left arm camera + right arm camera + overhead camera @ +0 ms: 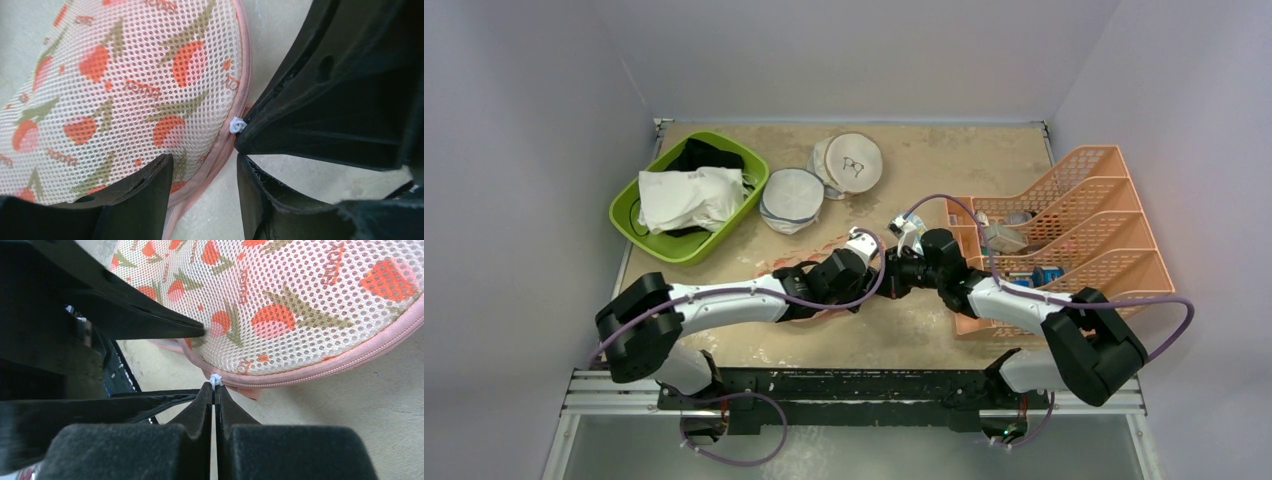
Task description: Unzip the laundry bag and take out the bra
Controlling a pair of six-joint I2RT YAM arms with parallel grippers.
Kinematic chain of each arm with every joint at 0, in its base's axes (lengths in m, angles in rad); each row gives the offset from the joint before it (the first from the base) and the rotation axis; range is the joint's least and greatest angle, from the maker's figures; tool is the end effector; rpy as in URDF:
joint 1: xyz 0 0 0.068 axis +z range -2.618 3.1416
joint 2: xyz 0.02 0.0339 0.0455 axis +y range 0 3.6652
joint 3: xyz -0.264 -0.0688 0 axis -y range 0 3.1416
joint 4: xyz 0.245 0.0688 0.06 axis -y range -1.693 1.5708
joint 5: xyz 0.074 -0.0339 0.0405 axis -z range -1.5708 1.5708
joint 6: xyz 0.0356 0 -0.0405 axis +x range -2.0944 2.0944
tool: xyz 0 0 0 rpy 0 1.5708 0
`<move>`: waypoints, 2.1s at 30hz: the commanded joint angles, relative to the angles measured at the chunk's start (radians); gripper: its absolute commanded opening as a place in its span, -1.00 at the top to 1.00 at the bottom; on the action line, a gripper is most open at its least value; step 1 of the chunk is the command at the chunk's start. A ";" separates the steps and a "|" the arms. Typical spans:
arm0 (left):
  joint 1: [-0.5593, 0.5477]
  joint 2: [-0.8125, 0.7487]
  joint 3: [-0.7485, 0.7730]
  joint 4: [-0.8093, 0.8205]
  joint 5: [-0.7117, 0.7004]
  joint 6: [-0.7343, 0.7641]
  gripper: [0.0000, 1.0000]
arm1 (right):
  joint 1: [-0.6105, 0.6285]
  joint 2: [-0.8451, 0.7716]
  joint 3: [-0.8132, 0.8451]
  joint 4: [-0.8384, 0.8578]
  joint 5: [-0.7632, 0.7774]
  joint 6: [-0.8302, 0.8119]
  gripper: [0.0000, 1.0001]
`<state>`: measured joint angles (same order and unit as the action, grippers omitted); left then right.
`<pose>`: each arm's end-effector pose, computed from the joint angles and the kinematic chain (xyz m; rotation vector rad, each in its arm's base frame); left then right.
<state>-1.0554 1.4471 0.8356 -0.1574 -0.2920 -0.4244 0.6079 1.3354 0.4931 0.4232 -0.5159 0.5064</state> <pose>0.1569 -0.2561 0.2088 0.5852 2.2610 -0.4131 0.2052 0.1642 0.1846 -0.4696 2.0961 1.2010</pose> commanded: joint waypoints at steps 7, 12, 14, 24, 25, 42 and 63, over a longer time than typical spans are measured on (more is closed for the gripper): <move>-0.005 0.071 0.044 0.022 -0.117 0.039 0.52 | 0.001 -0.051 0.023 0.011 0.003 0.007 1.00; -0.005 0.007 0.012 -0.007 -0.142 0.035 0.69 | 0.001 -0.038 0.023 0.001 0.015 0.006 1.00; -0.005 -0.014 0.004 -0.031 -0.144 0.032 0.76 | 0.000 -0.040 0.018 -0.021 0.016 0.013 1.00; -0.005 -0.145 -0.072 -0.079 -0.181 -0.019 1.00 | -0.061 -0.058 0.007 -0.101 0.165 0.056 1.00; -0.004 -0.148 -0.074 -0.088 -0.184 -0.021 1.00 | -0.086 -0.065 -0.003 -0.091 0.151 0.059 1.00; -0.004 -0.210 0.008 -0.085 -0.041 -0.007 -0.16 | -0.120 -0.044 -0.047 0.095 -0.158 -0.029 1.00; -0.006 -0.042 0.082 0.004 0.063 0.011 -0.14 | -0.082 -0.080 -0.034 0.073 -0.141 -0.021 1.00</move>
<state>-1.0607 1.4158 0.9195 -0.2001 -0.2523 -0.4080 0.5217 1.2865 0.4465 0.4644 -0.6464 0.4866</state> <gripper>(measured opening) 0.589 0.005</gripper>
